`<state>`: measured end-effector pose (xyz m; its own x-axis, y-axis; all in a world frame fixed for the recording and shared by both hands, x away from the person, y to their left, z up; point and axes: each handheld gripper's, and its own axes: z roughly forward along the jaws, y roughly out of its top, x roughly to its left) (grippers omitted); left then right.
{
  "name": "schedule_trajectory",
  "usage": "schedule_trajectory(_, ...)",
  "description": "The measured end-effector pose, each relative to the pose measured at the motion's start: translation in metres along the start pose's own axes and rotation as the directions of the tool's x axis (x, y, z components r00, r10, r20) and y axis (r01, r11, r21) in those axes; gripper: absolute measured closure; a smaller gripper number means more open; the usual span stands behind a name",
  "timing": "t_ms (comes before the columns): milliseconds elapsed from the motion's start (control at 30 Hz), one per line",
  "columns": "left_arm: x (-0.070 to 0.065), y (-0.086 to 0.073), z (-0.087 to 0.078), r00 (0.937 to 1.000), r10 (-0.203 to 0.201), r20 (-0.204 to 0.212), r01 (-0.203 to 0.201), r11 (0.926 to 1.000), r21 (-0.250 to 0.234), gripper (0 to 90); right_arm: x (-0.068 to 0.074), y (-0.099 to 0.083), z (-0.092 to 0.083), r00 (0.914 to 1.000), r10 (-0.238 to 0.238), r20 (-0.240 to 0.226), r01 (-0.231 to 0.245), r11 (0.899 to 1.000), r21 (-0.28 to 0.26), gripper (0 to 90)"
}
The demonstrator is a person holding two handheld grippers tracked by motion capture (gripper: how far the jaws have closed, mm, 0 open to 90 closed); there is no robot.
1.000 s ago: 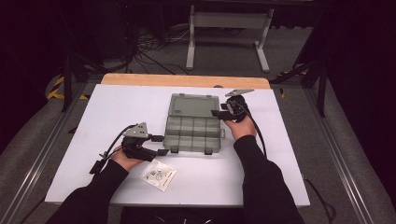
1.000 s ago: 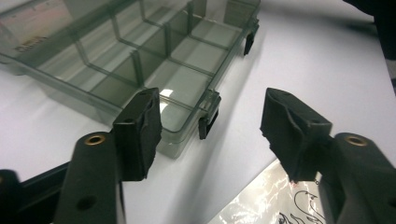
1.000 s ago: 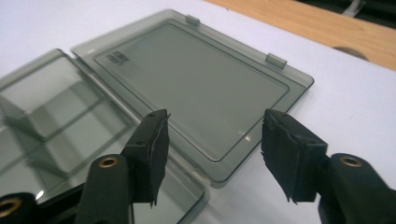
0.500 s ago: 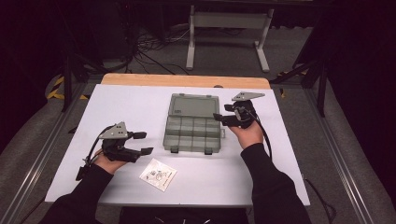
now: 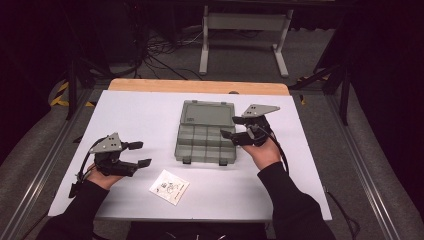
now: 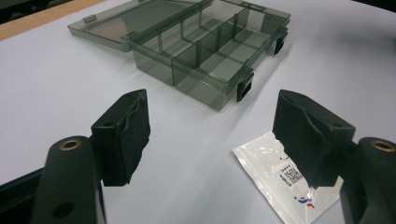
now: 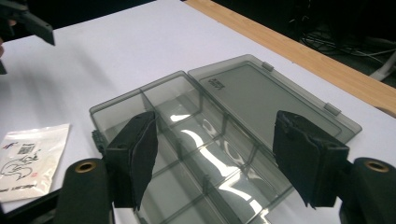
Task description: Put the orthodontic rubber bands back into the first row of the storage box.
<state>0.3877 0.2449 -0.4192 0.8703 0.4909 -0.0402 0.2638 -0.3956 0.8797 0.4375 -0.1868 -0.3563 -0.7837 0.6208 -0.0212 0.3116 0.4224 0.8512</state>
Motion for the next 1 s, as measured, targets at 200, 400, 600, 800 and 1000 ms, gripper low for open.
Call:
schedule_trajectory(200, 0.001, -0.002, -0.003, 1.0000, 0.000, -0.007, 0.000, 1.0000, 0.001, 26.5, 0.015, 0.005, -0.002, 0.9990, -0.033, -0.030, 0.033, 0.999, -0.016, 29.0)
schedule_trajectory(400, 0.002, -0.003, -0.004, 0.9999, -0.006, -0.008, 0.006, 1.0000, -0.003, 26.1, 0.030, 0.012, 0.002, 0.9943, -0.077, -0.074, 0.079, 0.997, 0.023, 28.3)
schedule_trajectory(600, 0.002, -0.004, -0.005, 0.9999, -0.007, -0.015, 0.007, 1.0000, 0.001, 25.8, 0.042, 0.020, 0.005, 0.9864, -0.121, -0.111, 0.129, 0.989, 0.065, 27.2)
schedule_trajectory(800, 0.001, -0.005, -0.007, 0.9998, -0.007, -0.017, 0.007, 1.0000, 0.003, 25.6, 0.053, 0.026, 0.008, 0.9816, -0.126, -0.143, 0.145, 0.981, 0.126, 23.6)
schedule_trajectory(1000, 0.001, -0.005, -0.007, 0.9998, -0.006, -0.016, 0.006, 1.0000, 0.002, 25.6, 0.064, 0.029, 0.013, 0.9758, -0.129, -0.176, 0.160, 0.971, 0.177, 19.7)
